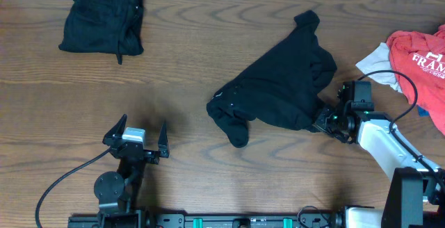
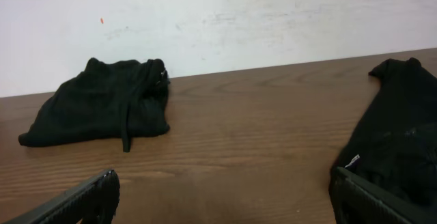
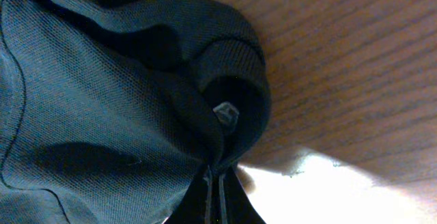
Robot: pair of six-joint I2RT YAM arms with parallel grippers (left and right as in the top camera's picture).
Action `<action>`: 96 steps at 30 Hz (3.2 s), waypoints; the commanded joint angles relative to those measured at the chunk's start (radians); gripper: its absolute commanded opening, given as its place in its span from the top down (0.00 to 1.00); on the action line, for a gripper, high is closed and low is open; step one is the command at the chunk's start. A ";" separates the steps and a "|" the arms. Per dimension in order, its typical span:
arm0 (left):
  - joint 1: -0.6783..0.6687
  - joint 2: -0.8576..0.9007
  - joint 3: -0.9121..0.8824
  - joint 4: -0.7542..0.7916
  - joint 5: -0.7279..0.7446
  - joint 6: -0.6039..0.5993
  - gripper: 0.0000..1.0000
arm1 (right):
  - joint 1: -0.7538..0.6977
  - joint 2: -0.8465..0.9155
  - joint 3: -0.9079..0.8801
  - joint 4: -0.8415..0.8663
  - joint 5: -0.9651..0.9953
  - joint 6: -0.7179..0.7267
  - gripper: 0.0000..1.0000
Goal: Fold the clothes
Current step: 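Lift the pants edge and drag it up and right with the right gripper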
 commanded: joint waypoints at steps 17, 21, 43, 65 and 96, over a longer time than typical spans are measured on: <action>0.003 -0.006 -0.018 -0.034 0.010 0.017 0.02 | 0.127 -0.222 0.155 0.429 -0.238 0.187 0.99; 0.003 -0.006 -0.018 -0.034 0.010 0.017 0.02 | 0.231 -0.168 0.155 0.634 -0.161 0.246 0.99; 0.003 -0.006 -0.018 -0.034 0.010 0.017 0.02 | 0.615 0.521 0.574 1.162 -0.112 0.239 0.99; 0.003 -0.006 -0.018 -0.034 0.010 0.017 0.02 | 0.471 0.582 0.905 0.554 -0.008 -0.080 0.01; 0.003 -0.006 -0.018 -0.034 0.010 0.017 0.02 | 0.198 0.432 0.793 -0.438 0.259 -0.314 0.10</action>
